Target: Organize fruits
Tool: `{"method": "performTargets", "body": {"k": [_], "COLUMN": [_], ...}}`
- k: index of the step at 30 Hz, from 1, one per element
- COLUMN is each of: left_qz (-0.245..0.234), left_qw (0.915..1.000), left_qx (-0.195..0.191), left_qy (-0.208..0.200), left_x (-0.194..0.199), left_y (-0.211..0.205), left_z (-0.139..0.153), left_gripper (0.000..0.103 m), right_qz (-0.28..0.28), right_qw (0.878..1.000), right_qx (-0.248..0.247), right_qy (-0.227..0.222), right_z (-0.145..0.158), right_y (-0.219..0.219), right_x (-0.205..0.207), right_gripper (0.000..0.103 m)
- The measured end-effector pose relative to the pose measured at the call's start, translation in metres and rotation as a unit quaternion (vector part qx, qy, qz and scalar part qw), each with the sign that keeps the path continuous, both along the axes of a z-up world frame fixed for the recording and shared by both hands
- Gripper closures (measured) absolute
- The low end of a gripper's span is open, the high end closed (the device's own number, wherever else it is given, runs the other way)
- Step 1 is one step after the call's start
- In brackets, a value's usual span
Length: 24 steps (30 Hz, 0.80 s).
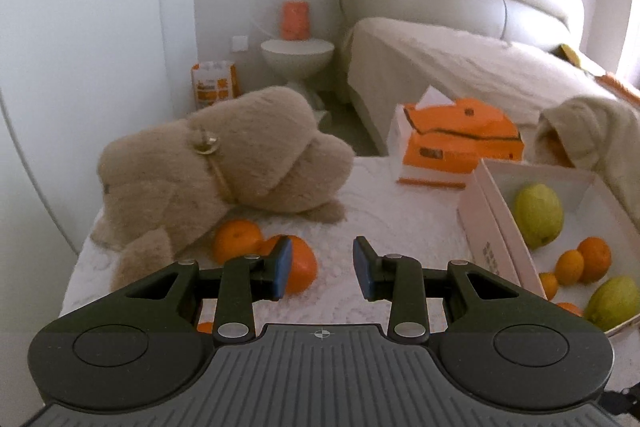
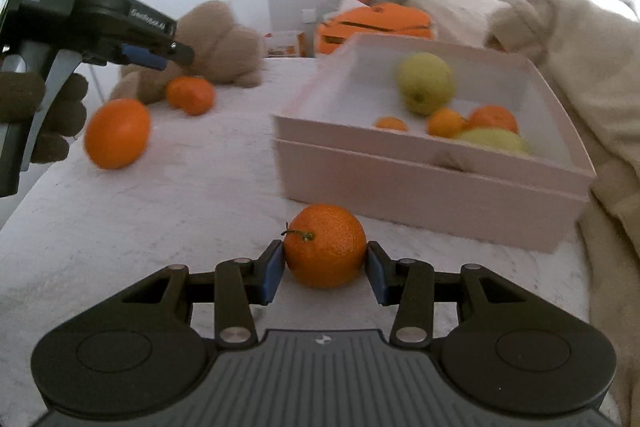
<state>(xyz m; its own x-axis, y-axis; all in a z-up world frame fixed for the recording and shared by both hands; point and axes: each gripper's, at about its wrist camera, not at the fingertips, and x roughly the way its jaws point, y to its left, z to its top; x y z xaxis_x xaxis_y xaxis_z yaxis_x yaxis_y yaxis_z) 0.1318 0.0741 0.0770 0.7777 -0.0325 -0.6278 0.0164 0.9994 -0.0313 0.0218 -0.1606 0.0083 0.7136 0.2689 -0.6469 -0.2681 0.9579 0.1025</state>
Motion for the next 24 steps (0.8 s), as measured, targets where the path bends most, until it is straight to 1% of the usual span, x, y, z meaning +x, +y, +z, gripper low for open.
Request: {"method": "performTargets", "body": {"k": [1, 2, 3, 4, 5, 7, 10, 14, 15, 17, 20, 24], "left_qz": [-0.002, -0.002, -0.002, -0.001, 0.004, 0.022, 0.045, 0.047, 0.048, 0.053, 0.058, 0.049], "left_qw": [1.0000, 0.9999, 0.9999, 0.9995, 0.9988, 0.9965, 0.9946, 0.9890, 0.9893, 0.9912, 0.9915, 0.9921], "left_qx": [0.004, 0.004, -0.002, -0.016, -0.036, -0.069, -0.080, -0.097, -0.089, -0.054, -0.028, 0.026], "left_qy": [0.005, 0.010, 0.017, 0.026, 0.034, 0.041, 0.048, 0.101, 0.105, 0.108, 0.113, 0.113], "left_x": [0.003, 0.006, 0.009, 0.013, 0.018, 0.025, 0.040, 0.060, 0.063, 0.067, 0.071, 0.071], "left_y": [-0.002, -0.003, -0.001, 0.003, 0.008, 0.023, 0.039, 0.044, 0.041, 0.033, 0.024, 0.010], "left_z": [-0.002, -0.003, -0.005, -0.006, -0.005, -0.002, 0.005, -0.001, -0.003, -0.007, -0.012, -0.015], "left_gripper": [0.065, 0.065, 0.065, 0.065, 0.065, 0.065, 0.065, 0.065, 0.065, 0.065, 0.065, 0.065], "right_qz": [-0.002, -0.003, -0.007, -0.010, -0.013, -0.014, -0.012, -0.008, -0.008, -0.007, -0.007, -0.006], "right_qw": [1.000, 1.000, 1.000, 1.000, 1.000, 1.000, 0.999, 0.999, 0.999, 0.999, 0.999, 0.999], "right_qx": [0.011, 0.018, 0.018, 0.013, 0.011, 0.022, 0.039, 0.044, 0.045, 0.046, 0.048, 0.049], "right_qy": [-0.003, -0.005, -0.007, -0.012, -0.014, -0.010, -0.009, -0.008, -0.008, -0.008, -0.008, -0.007], "right_z": [-0.001, -0.002, -0.002, -0.004, -0.006, -0.009, -0.010, -0.010, -0.010, -0.011, -0.011, -0.011], "right_y": [-0.006, -0.010, -0.011, -0.012, -0.012, -0.016, -0.020, -0.020, -0.020, -0.020, -0.020, -0.020], "right_x": [-0.001, 0.000, 0.000, 0.000, 0.000, 0.002, 0.004, 0.002, 0.002, 0.003, 0.003, 0.003], "right_gripper": [0.057, 0.049, 0.043, 0.030, 0.025, 0.024, 0.021, 0.017, 0.017, 0.016, 0.016, 0.015]}}
